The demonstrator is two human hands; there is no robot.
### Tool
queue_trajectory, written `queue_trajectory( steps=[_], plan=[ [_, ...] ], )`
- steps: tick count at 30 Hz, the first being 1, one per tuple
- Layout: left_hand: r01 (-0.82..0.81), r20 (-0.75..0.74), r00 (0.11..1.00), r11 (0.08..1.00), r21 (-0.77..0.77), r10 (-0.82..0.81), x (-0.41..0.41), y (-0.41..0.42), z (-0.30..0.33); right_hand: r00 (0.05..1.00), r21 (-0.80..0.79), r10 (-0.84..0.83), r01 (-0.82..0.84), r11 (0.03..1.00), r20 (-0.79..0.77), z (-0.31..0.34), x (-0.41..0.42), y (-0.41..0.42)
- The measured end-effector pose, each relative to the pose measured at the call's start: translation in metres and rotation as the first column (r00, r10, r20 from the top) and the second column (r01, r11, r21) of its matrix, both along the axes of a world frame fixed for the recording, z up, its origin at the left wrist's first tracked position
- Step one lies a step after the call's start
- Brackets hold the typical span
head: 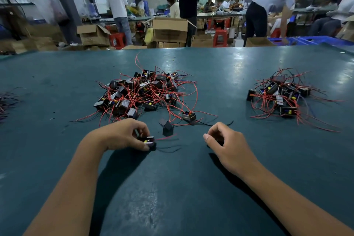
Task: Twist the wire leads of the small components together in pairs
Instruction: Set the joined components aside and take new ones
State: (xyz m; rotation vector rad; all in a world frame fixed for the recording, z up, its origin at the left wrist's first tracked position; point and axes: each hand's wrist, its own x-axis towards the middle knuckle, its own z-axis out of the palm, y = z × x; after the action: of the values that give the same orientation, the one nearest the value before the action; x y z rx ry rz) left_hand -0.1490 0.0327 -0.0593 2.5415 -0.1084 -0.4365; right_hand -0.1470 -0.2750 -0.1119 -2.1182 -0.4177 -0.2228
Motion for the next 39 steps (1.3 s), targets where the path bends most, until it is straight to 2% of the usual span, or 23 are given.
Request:
queue_trajectory(
  steps=[3, 6, 8, 10, 12, 14, 17, 19, 20, 21, 22, 23, 24, 25, 27, 29, 30, 31, 34, 37, 39],
  plan=[
    [0.088, 0.102, 0.992, 0.993, -0.08, -0.079, 0.004, -0.017, -0.003, 1.0, -0.021, 0.005, -0.005, 1.0, 0.007, 0.0, 0.0, 0.0],
    [0.135, 0.095, 0.987, 0.99, -0.026, -0.132, 0.006, -0.025, -0.008, 1.0, -0.02, 0.008, -0.008, 1.0, 0.003, 0.0, 0.0, -0.001],
    [0.085, 0.137, 0.987, 0.996, 0.003, -0.085, 0.007, -0.016, -0.007, 1.0, -0.018, 0.003, -0.003, 1.0, -0.003, 0.001, 0.0, -0.002],
    [-0.006, 0.201, 0.979, 0.998, -0.069, 0.02, 0.005, 0.002, -0.003, 1.0, -0.019, 0.004, -0.004, 1.0, -0.009, 0.001, 0.0, -0.003],
    [-0.053, 0.204, 0.976, 0.991, -0.12, 0.076, 0.0, 0.023, 0.001, 1.0, -0.022, 0.01, -0.01, 1.0, -0.013, 0.001, 0.0, -0.004],
    [-0.063, 0.147, 0.987, 0.997, -0.054, 0.07, -0.002, 0.04, 0.0, 1.0, -0.028, 0.008, -0.009, 1.0, -0.015, 0.0, -0.001, -0.004],
    [-0.193, 0.146, 0.975, 0.964, 0.184, 0.167, 0.002, 0.06, -0.005, 1.0, -0.039, 0.007, -0.008, 0.999, -0.015, 0.0, -0.001, -0.003],
    [-0.423, 0.288, 0.896, 0.848, 0.319, 0.339, 0.005, 0.065, -0.004, 1.0, -0.045, 0.008, -0.009, 0.999, -0.013, 0.0, -0.001, -0.003],
    [-0.54, 0.421, 0.817, 0.78, 0.317, 0.394, 0.006, 0.061, -0.001, 1.0, -0.049, 0.008, -0.008, 0.999, -0.01, 0.0, -0.001, -0.004],
    [-0.602, 0.544, 0.733, 0.763, 0.238, 0.409, 0.008, 0.051, 0.0, 1.0, -0.057, 0.01, -0.011, 0.998, -0.009, 0.0, 0.0, -0.004],
    [-0.567, 0.601, 0.695, 0.815, 0.12, 0.394, 0.012, 0.038, -0.001, 1.0, -0.065, 0.014, -0.015, 0.998, -0.006, 0.001, 0.0, -0.003],
    [-0.439, 0.59, 0.729, 0.898, 0.015, 0.346, 0.015, 0.02, -0.003, 1.0, -0.072, 0.018, -0.018, 0.997, -0.004, 0.001, -0.001, -0.003],
    [-0.279, 0.526, 0.807, 0.958, -0.057, 0.267, 0.015, -0.002, -0.006, 1.0, -0.077, 0.021, -0.021, 0.997, -0.003, 0.001, -0.002, -0.003],
    [-0.169, 0.43, 0.881, 0.981, -0.099, 0.195, 0.014, -0.026, -0.01, 1.0, -0.077, 0.026, -0.026, 0.997, -0.004, 0.002, -0.002, -0.002],
    [-0.119, 0.312, 0.943, 0.993, -0.006, 0.115, 0.016, -0.06, -0.025, 1.0, -0.069, 0.027, -0.027, 0.997, -0.007, 0.002, -0.002, -0.002],
    [-0.17, 0.409, 0.908, 0.972, 0.16, 0.091, 0.019, -0.073, -0.038, 1.0, -0.068, 0.027, -0.027, 0.997, -0.009, 0.003, -0.003, -0.003],
    [-0.195, 0.47, 0.875, 0.973, 0.12, 0.117, 0.02, -0.074, -0.038, 1.0, -0.067, 0.028, -0.028, 0.997, -0.01, 0.004, -0.003, -0.003],
    [-0.192, 0.509, 0.845, 0.981, 0.007, 0.162, 0.02, -0.073, -0.036, 1.0, -0.065, 0.028, -0.029, 0.997, -0.01, 0.004, -0.004, -0.003],
    [-0.108, 0.521, 0.81, 0.941, -0.32, 0.27, 0.017, -0.069, -0.03, 1.0, -0.077, 0.028, -0.028, 0.997, -0.01, 0.003, -0.004, -0.004],
    [0.032, 0.468, 0.829, 0.809, -0.587, 0.306, 0.009, -0.08, -0.021, 1.0, -0.083, 0.02, -0.019, 0.996, 0.005, 0.001, -0.002, -0.003],
    [0.099, 0.446, 0.841, 0.724, -0.682, 0.306, 0.005, -0.089, -0.017, 1.0, -0.065, 0.014, -0.013, 0.998, 0.017, 0.001, -0.001, -0.004]
  ],
)
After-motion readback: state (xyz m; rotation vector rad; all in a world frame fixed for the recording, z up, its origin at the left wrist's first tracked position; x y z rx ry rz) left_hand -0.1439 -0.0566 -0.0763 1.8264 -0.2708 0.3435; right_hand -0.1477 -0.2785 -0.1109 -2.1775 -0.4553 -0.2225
